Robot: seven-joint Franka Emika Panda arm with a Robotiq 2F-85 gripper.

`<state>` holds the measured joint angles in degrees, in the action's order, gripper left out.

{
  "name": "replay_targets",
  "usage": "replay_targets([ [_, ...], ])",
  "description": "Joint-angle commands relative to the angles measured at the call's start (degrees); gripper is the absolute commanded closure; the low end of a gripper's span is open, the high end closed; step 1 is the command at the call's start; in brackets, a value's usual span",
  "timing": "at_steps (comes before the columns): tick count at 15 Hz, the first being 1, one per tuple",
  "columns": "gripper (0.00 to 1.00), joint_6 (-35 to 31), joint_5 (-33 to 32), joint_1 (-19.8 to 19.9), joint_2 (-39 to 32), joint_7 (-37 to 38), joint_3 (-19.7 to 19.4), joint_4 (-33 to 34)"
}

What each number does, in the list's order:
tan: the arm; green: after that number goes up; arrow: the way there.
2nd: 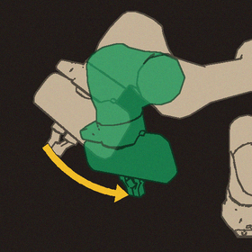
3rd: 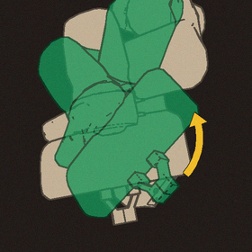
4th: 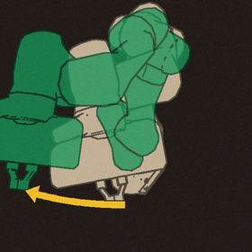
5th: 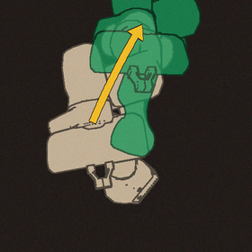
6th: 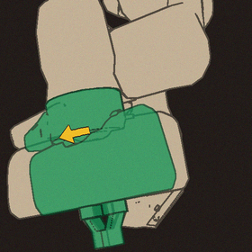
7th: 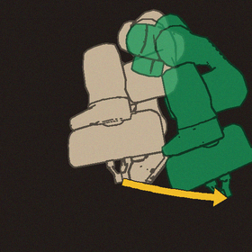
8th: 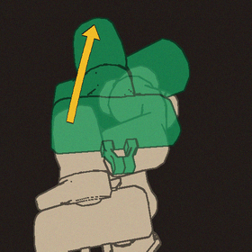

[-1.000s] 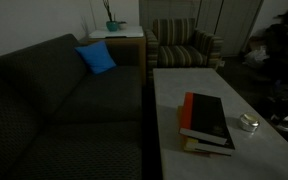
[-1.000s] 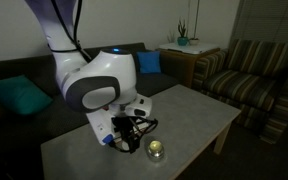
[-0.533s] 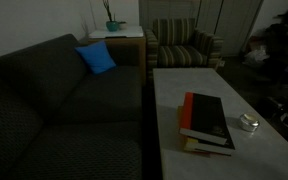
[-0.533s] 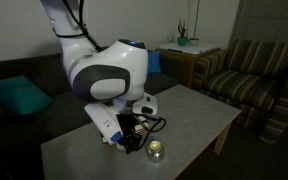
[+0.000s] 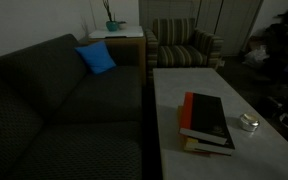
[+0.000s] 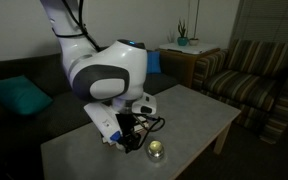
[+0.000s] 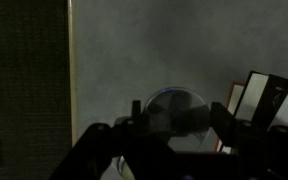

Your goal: Place the lid on the silver container

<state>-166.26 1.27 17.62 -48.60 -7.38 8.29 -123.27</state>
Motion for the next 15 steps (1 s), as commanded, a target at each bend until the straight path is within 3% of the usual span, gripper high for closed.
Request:
replay_targets([
  [1, 0.31, 0.2, 1.1, -0.6, 0.0, -0.8, -0.3, 0.2],
  [2, 0.56, -0.3, 0.9, -0.9, 0.0, -0.6, -0.8, 0.1],
  [9, 0.56, 3.7, -1.1, -6.3, 0.6, 0.7, -6.5, 3.0],
  [12, 0.56, 8.9, -2.9, -10.0, 0.2, 1.3, -10.3, 6.6],
  [15, 0.56, 15.2, -4.5, -10.8, -0.8, -0.5, -11.1, 11.7],
])
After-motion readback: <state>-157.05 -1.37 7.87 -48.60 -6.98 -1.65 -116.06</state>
